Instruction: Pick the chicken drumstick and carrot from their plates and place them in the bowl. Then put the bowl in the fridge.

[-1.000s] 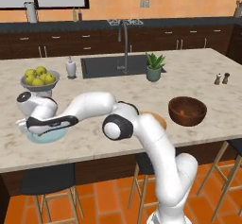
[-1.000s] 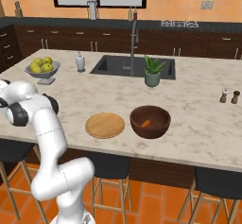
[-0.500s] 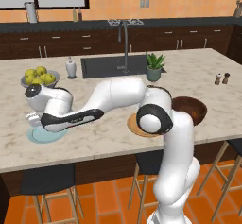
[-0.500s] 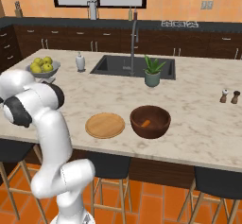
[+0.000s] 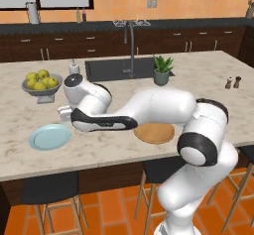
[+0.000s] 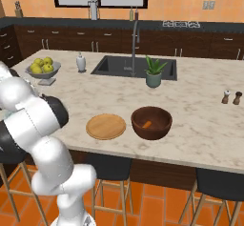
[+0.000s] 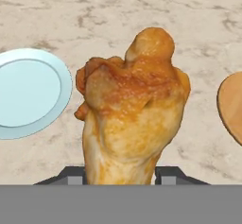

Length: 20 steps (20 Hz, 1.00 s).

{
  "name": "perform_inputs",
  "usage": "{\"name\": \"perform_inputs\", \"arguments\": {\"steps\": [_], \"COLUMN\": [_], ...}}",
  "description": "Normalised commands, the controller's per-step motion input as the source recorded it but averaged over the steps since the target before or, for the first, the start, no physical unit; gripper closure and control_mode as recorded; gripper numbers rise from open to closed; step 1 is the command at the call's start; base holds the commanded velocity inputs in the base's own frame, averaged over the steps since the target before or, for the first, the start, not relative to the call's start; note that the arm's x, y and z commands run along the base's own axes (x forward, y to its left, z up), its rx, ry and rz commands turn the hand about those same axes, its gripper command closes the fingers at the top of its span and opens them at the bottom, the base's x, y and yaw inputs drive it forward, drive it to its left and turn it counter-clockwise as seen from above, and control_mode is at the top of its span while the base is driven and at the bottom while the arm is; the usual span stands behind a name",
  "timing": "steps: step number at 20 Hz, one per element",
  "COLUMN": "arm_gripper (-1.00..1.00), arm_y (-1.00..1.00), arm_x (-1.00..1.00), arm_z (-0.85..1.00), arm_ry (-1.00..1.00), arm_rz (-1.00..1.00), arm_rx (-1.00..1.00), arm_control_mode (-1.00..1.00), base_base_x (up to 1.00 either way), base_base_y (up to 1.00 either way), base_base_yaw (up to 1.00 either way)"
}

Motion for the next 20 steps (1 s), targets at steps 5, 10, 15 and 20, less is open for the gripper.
{"name": "perform_inputs", "arguments": {"steps": [5, 10, 15, 20], "arm_gripper": [1.00, 1.00, 1.00, 1.00], "arm_y": [-1.00, -1.00, -1.00, -1.00], "arm_x": [0.00, 0.00, 0.03, 0.00], "arm_z": [0.20, 0.02, 0.04, 0.17], "arm_ry": [0.14, 0.23, 0.12, 0.09], "arm_rz": [-0.03, -0.08, -0.11, -0.07], "arm_rx": [-0.02, 0.00, 0.00, 0.00], "arm_control_mode": [-1.00, -1.00, -1.00, -1.00], "base_base_x": [0.00, 0.00, 0.00, 0.00], "base_base_y": [0.00, 0.00, 0.00, 0.00], "base_base_yaw": [0.00, 0.00, 0.00, 0.00]}}
